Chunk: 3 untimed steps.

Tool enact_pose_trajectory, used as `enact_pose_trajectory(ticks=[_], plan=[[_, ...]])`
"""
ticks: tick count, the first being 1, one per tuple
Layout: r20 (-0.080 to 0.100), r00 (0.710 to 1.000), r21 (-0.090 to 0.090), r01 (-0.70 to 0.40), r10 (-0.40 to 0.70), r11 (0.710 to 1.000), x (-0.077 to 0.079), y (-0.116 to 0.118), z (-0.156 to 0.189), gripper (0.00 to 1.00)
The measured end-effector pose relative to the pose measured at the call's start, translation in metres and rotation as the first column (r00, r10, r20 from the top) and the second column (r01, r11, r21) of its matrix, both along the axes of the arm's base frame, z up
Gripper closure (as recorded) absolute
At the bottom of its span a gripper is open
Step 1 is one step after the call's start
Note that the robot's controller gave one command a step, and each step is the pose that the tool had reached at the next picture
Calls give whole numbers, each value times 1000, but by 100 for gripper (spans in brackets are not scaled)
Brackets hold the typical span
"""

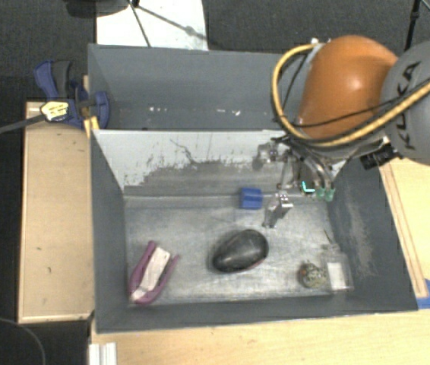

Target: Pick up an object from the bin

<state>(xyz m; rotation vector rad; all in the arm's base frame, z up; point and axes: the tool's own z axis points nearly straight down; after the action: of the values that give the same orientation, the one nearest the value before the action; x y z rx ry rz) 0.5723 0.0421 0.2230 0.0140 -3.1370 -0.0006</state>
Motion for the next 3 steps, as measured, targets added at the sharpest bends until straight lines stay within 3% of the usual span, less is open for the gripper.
enact_pose_trajectory(ticks=[1,2,3], plan=[[22,978,-2,-208,208,978,16,4,-110,0],[12,997,0,-71,71,997,3,-19,-92,0],[7,939,0,-345,345,939,-12,4,-123,0]])
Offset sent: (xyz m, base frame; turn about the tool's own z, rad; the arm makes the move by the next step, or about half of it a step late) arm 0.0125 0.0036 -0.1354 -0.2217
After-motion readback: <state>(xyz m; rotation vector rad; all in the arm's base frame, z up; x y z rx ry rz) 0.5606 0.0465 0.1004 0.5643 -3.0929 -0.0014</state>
